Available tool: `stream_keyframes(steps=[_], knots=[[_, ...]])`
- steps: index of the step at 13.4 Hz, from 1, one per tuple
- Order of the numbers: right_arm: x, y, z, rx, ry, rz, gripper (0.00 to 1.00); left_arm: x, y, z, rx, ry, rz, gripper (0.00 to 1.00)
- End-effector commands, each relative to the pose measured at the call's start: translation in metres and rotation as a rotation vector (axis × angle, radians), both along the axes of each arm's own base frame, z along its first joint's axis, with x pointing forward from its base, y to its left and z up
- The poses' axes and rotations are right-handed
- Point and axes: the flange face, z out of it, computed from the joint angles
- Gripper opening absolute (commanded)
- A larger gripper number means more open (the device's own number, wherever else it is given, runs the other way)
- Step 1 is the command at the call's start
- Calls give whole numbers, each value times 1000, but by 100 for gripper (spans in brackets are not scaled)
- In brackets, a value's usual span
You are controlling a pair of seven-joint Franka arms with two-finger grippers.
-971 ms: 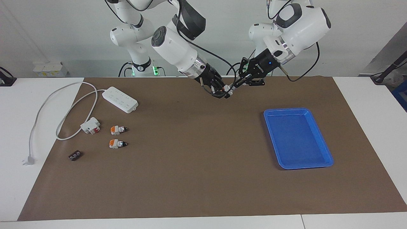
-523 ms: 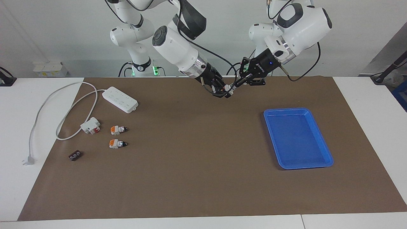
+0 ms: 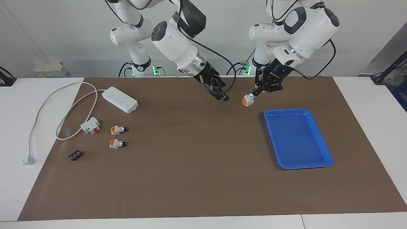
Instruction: Turn and place switch with both arms
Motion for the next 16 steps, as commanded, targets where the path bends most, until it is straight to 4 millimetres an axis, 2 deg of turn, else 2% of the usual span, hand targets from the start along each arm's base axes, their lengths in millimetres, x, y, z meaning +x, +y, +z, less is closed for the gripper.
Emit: stream_keyframes(steps=[1, 2, 4, 6, 9, 11, 13, 15, 16], knots=[[1, -22, 20, -56, -103, 44, 99, -10, 47, -13, 124, 30, 60, 0], [3, -30, 26, -83, -138, 63, 99, -11, 67, -20, 178, 37, 79, 0], [9, -52, 37, -135, -208, 91, 99, -16, 111, -52, 259, 100, 136, 0], [12, -65, 41, -203, -296, 197, 99, -14, 154, -73, 343, 128, 183, 0], [20, -91, 43, -289, -390, 332, 99, -2, 197, -110, 376, 156, 233, 0], [28, -111, 46, -351, -460, 410, 99, 6, 202, -127, 371, 143, 244, 0], [40, -143, 48, -428, -544, 522, 99, 14, 206, -139, 366, 120, 256, 0], [46, -168, 45, -520, -600, 690, 99, 16, 223, -140, 363, 108, 290, 0], [49, -181, 43, -598, -620, 784, 99, 18, 223, -139, 362, 107, 293, 0]])
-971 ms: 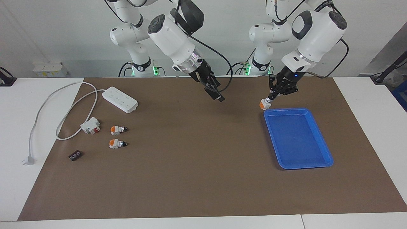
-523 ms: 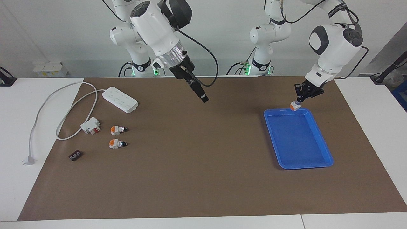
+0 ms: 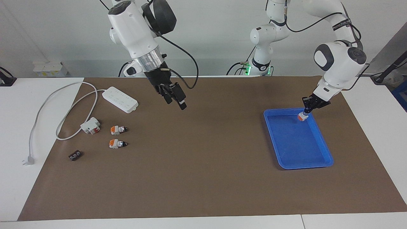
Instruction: Turn and place switch with both arms
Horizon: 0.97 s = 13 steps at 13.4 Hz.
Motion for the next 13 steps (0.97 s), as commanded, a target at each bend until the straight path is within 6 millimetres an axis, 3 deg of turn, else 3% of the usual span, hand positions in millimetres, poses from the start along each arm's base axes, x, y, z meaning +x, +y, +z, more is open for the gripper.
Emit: stream_keyframes(steps=[1, 2, 8, 13], knots=[[1, -29, 1, -192, -58, 173, 99, 3, 9, 6, 23, -22, 34, 13], [-2, -36, 4, -222, -57, 218, 99, 8, 9, 10, 22, -23, 35, 64], [-19, -112, 14, -347, 50, 438, 99, 62, -3, 73, 0, 3, 36, 68], [-22, -141, 36, -431, 151, 431, 99, 80, -47, 120, 2, 76, 45, 68]])
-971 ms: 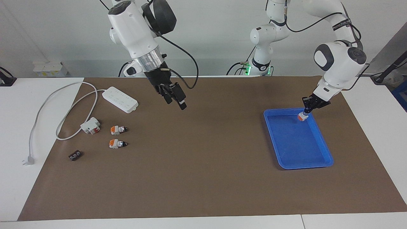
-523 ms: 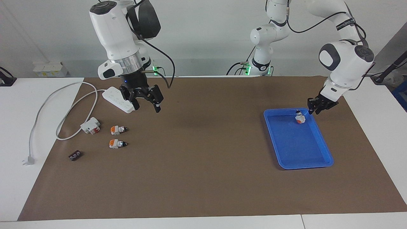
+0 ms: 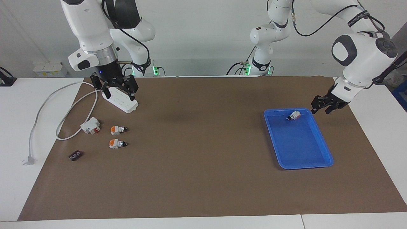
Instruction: Turn and place switch with both arms
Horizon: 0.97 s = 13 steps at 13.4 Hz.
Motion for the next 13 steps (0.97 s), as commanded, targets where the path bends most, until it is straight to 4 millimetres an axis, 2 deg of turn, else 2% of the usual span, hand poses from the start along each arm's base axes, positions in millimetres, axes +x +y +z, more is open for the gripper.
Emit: stream_keyframes(steps=[1, 2, 4, 5, 7, 8, 10, 11, 13], knots=[[1, -18, 11, -33, 38, -9, 99, 10, -28, 34, 46, 61, -1, 68], [3, -26, 11, -39, 44, -23, 99, 8, -39, 47, 56, 71, -21, 68], [5, -21, 17, -43, 51, -14, 99, -3, -61, 67, 59, 112, -47, 68], [3, -22, 16, -43, 63, -16, 99, -7, -66, 74, 59, 124, -54, 69], [0, -15, 15, -42, 80, -5, 99, -16, -89, 84, 66, 149, -82, 69], [-2, -16, 14, -36, 85, -3, 99, -20, -94, 97, 63, 142, -85, 70], [-6, -19, 9, -40, 114, 36, 99, -28, -98, 108, 61, 163, -91, 71], [-9, -20, 8, -38, 126, 46, 99, -33, -113, 117, 67, 166, -106, 71], [-12, -27, 6, -37, 131, 35, 99, -42, -124, 132, 86, 137, -51, 73]])
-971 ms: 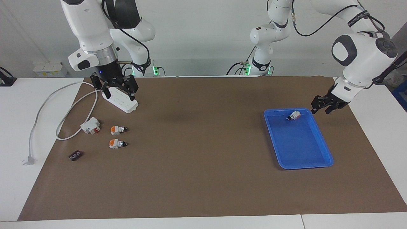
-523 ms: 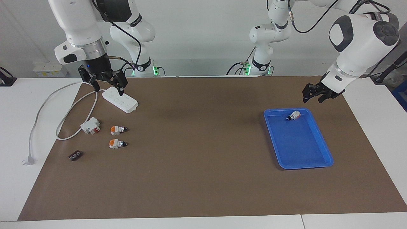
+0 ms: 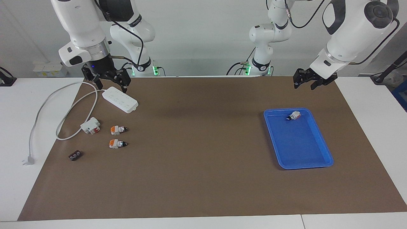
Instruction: Turn and place switch with both arms
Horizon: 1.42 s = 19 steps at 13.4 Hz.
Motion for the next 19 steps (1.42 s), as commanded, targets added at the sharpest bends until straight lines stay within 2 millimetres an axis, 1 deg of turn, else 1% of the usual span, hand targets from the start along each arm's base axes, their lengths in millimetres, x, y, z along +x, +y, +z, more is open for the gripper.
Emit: stream_keyframes(steps=[1, 2, 3, 4, 5, 6, 7, 10, 14, 16, 17, 19], knots=[[-6, -10, -2, -7, 12, 16, 99, -16, -13, 25, 38, -40, 36, 75], [-6, -14, -5, -7, 15, 16, 99, -18, -13, 22, 41, -39, 37, 76], [-7, -18, -6, -5, 16, 29, 99, -21, -13, 20, 41, -45, 40, 83], [-8, -19, -6, 0, 18, 30, 99, -22, -10, 12, 44, -39, 45, 94], [-9, -20, -9, 31, 23, 25, 99, -25, -8, 11, 45, -48, 50, 100], [-10, -30, -8, 53, 22, 7, 99, -26, -7, 7, 47, -44, 53, 100], [-11, -25, -8, 55, 22, 33, 99, -26, -5, 7, 48, -43, 56, 100], [-10, -32, -12, 57, 19, 28, 99, -25, 0, 8, 47, -47, 66, 100], [-10, -32, -13, 56, 19, 25, 99, -19, 0, 10, 39, -94, 69, 100], [-7, -33, -13, 53, 7, 26, 99, -13, 7, 11, 34, -123, 79, 100], [-4, -32, -11, 47, -10, 28, 99, -10, 6, 11, 31, -145, 80, 100], [-3, -32, -11, 43, -15, 30, 99, -6, 16, 10, 28, -169, 95, 100]])
